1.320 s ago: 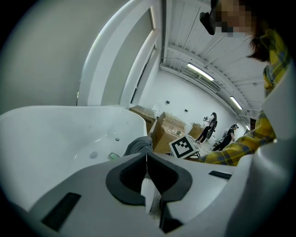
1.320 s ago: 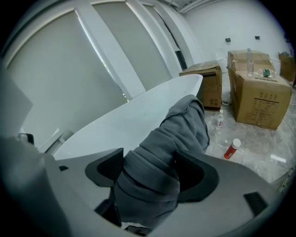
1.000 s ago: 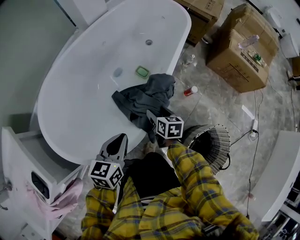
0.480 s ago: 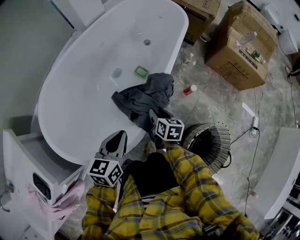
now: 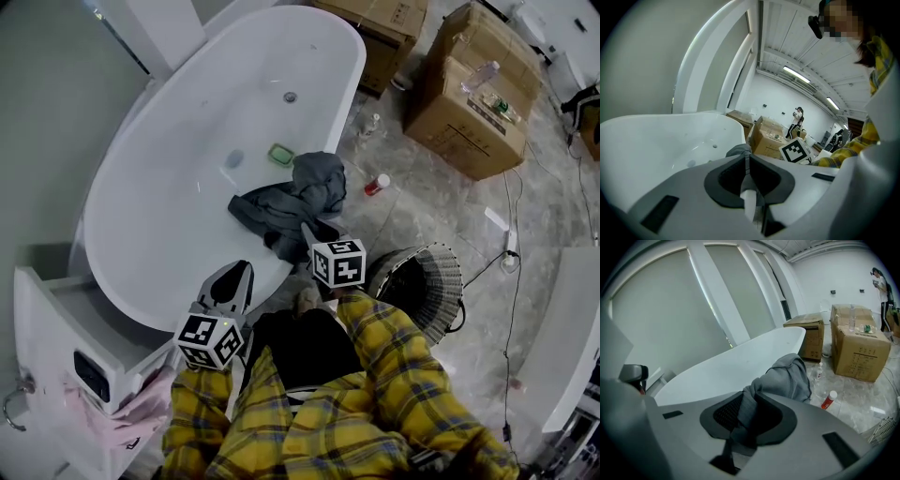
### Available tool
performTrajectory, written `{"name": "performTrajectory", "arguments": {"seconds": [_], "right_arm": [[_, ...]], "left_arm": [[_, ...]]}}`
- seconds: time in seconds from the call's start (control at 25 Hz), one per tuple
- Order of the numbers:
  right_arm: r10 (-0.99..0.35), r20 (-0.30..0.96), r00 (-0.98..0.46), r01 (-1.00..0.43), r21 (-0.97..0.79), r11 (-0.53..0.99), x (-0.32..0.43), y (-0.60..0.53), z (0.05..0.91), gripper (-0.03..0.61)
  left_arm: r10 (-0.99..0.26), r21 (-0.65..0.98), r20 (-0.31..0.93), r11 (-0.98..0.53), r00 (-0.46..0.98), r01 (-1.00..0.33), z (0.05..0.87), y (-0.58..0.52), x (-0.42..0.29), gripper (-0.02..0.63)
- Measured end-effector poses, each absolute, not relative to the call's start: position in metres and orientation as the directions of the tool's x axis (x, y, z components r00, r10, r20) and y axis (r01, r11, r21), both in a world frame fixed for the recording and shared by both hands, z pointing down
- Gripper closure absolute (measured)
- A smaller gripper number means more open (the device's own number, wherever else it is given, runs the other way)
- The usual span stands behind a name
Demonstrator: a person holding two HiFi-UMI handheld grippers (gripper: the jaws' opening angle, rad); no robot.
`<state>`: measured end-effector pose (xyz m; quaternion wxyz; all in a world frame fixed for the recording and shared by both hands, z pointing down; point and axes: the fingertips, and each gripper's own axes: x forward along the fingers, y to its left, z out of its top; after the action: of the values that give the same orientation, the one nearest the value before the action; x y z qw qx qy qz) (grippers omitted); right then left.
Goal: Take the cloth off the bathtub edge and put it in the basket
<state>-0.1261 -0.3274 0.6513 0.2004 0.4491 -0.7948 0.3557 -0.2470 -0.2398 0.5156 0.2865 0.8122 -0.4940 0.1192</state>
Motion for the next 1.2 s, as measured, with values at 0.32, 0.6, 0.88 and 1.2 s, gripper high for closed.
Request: {"name": "performTrajectory", "arguments": {"seconds": [0.32,0.6,0.88,1.2], "right_arm": [[-0.666,0.520,-0.535,-0.842,-0.390,0.372,-0.110,-0.330,0.573,0.480],[-0.735,0.386,-0.557,-0.822,-0.379,0.425,-0.101,-0.324,0.475,0.480],[-0.774,0.272,-0.572,-0.809,-0.345,0.477,-0.098,-0.309,0.383,0.480],[-0.785,0.176,-0.594,-0.792,-0.300,0.532,-0.084,-0.283,0.292,0.480]], "left_arm": [[-0.707,0.347,0.447,-0.428,0.548,-0.835,0.501,-0.243,-0.244,0.592],[-0.690,0.380,0.388,-0.485,0.611,-0.788,0.488,-0.241,-0.238,0.588],[-0.664,0.386,0.309,-0.567,0.681,-0.728,0.467,-0.240,-0.231,0.480],[-0.608,0.358,0.255,-0.663,0.752,-0.657,0.458,-0.248,-0.211,0.387]]}}
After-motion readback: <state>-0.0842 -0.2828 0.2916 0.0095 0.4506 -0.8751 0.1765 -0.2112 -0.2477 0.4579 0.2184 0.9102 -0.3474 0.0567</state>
